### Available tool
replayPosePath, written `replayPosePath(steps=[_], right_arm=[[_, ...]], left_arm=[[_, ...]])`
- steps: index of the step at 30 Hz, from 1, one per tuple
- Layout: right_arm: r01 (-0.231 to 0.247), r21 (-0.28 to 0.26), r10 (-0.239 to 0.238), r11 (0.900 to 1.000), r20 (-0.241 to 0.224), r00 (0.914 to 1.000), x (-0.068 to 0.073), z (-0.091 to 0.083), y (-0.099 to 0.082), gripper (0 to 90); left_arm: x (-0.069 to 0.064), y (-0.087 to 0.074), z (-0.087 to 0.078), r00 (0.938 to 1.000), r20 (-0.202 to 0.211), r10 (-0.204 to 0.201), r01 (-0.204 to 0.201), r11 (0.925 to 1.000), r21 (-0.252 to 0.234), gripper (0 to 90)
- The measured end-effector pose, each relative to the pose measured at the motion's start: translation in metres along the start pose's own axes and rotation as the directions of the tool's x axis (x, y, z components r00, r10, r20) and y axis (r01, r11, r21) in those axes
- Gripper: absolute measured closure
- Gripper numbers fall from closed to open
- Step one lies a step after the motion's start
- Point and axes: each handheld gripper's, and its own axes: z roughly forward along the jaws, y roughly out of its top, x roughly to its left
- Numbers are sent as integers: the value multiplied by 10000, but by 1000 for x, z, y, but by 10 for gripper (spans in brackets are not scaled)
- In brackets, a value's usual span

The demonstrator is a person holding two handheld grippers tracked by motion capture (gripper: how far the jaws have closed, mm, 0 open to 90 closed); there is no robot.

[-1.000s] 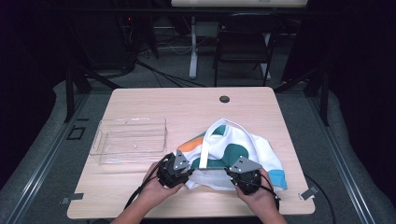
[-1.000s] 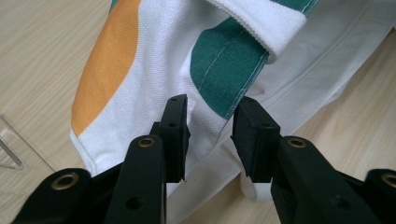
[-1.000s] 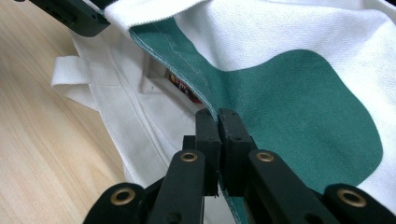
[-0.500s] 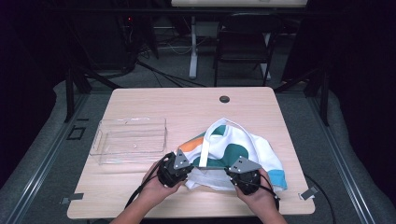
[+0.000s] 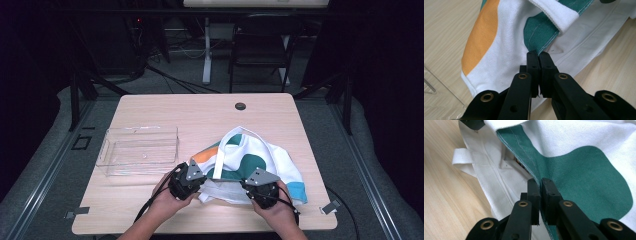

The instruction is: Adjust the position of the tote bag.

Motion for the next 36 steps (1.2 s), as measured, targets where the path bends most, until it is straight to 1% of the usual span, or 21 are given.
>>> replayPosePath(steps=[7, 12, 13, 15, 18, 23, 25, 26, 28, 29, 30, 31, 36], right_arm=[[-23, 60, 23, 10000, -85, 10000, 0, 1, 0, 836], [-88, 62, 89, 9999, -38, 10000, 0, 0, -1, 812], [-110, 43, 110, 9999, -39, 9999, 0, 0, -1, 800], [-124, 32, 124, 9999, -58, 9999, 0, 0, -1, 795], [-118, -42, 118, 9999, -40, 9999, 0, 0, -1, 732], [-126, -214, 125, 9997, -7, 9999, 0, -1, -2, 694], [-173, -287, 174, 9994, 25, 9998, -1, -3, -2, 665], [-173, -287, 174, 9994, 25, 9998, -1, -3, -2, 665], [-160, -368, 161, 9992, 30, 9999, -2, -3, -2, 640], [-191, -495, 195, 9986, 70, 9998, -2, -4, -2, 618], [-191, -495, 195, 9986, 70, 9998, -2, -4, -2, 618], [-154, -570, 159, 9983, 80, 9998, -2, -6, -2, 614], [-54, -638, 67, 9979, 210, 9998, -2, -9, 0, 611]], left_arm=[[1, 1, -2, 9999, 75, -87, 87, 10000, 11, 885], [2, 4, -3, 10000, 36, -57, 57, 9999, 101, 886], [3, 5, -5, 10000, 31, -2, 2, 9999, 114, 886], [3, 6, -5, 10000, 25, -41, 40, 9999, 100, 886], [4, 11, -8, 10000, 62, -19, 18, 9999, 136, 886], [5, 17, -13, 9998, -18, 187, -186, 9996, 201, 886], [5, 20, -15, 9998, -26, 182, -181, 9996, 211, 887], [7, 22, -16, 9997, -17, 240, -239, 9994, 238, 887], [7, 24, -18, 9998, -51, 178, -177, 9996, 222, 887], [8, 25, -18, 9998, -25, 180, -179, 9996, 217, 887], [9, 26, -19, 9999, 2, 125, -125, 9997, 211, 887], [9, 28, -20, 9999, -62, 142, -140, 9997, 210, 887], [10, 33, -23, 9998, -123, 179, -177, 9996, 198, 887]])
